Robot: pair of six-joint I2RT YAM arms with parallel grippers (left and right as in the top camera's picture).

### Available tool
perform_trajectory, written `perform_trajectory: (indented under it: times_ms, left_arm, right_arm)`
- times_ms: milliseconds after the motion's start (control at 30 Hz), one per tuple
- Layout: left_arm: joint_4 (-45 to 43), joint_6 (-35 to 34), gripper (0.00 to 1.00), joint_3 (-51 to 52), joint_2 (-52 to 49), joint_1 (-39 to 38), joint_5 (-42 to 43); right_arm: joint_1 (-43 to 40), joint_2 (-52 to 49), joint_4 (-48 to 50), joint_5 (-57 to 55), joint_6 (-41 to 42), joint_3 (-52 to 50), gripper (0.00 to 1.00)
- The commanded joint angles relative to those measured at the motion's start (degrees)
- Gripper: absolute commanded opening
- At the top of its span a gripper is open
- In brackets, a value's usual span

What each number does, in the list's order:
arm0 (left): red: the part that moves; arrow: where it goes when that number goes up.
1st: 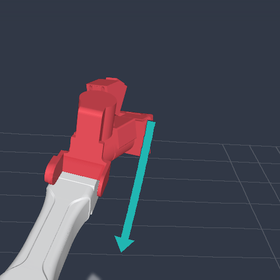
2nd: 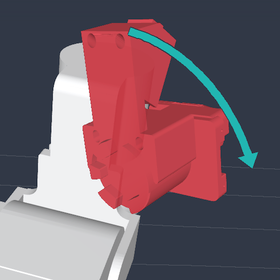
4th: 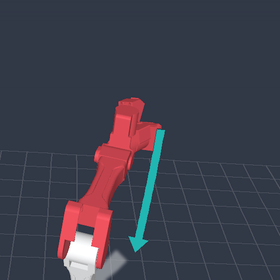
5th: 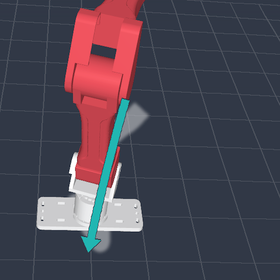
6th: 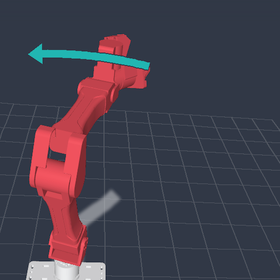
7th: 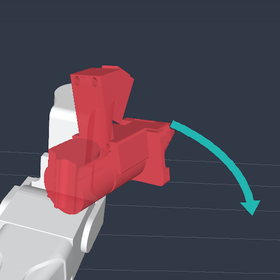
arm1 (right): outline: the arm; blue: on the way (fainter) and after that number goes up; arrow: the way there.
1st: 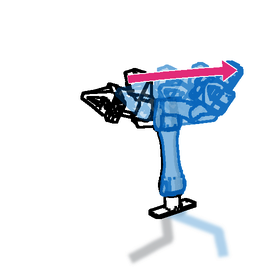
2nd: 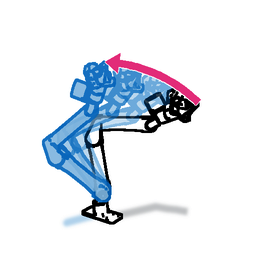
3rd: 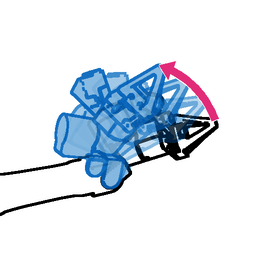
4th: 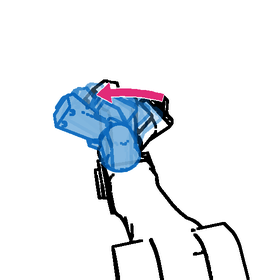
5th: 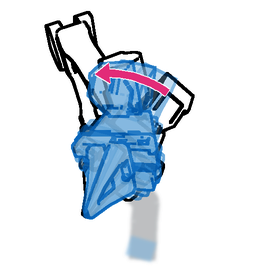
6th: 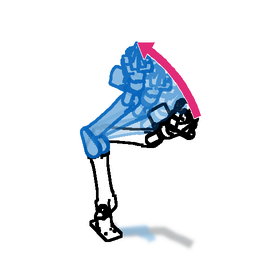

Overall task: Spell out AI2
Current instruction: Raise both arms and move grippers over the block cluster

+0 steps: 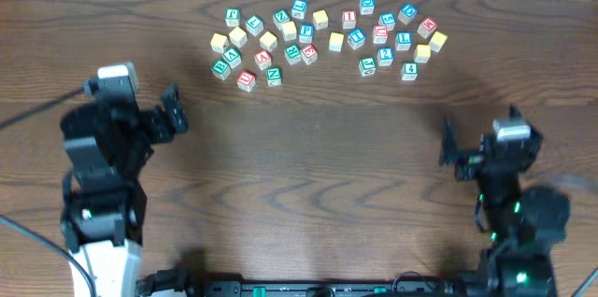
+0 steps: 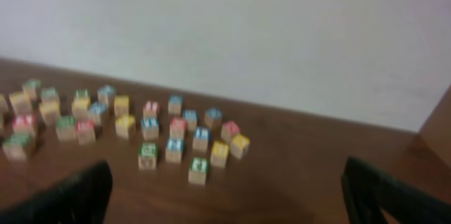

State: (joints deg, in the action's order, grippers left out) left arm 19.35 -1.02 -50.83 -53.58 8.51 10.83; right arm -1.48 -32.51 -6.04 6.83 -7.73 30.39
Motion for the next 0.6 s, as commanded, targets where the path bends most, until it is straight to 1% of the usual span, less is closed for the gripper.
perform_trajectory:
  times_ms: [0, 67, 367, 433, 467, 567]
  left_arm:
    - [3.80, 1.01, 0.98, -9.33, -5.44, -0.20, 4.98]
    - [6.95, 0.98, 0.98, -13.94, -9.01, -0.26, 5.29]
    - [24.37, 1.53, 0.98, -37.90, -28.81, -3.30, 5.20]
    - [27.74, 2.80, 0.98, -43.30, -33.24, -4.68, 5.11]
    - [29.99, 2.95, 0.97, -47.08, -36.28, -5.75, 4.22]
    - [34.40, 2.95, 0.97, -55.25, -42.86, -8.20, 1.86]
  right_arm:
    - [0.02, -10.10, -4.17, 3.78, 1.03, 10.43, 0.99]
    - [0.00, -16.22, -8.94, 5.68, 1.01, 17.38, 0.99]
    - [0.02, -40.74, -33.51, 5.86, 0.83, 48.17, 0.99]
    - [0.07, -44.28, -37.79, 5.79, 0.72, 52.61, 0.99]
    - [0.07, -46.99, -41.44, 5.81, -0.28, 56.02, 0.99]
    - [0.07, -51.82, -47.25, 5.79, -1.36, 61.88, 0.99]
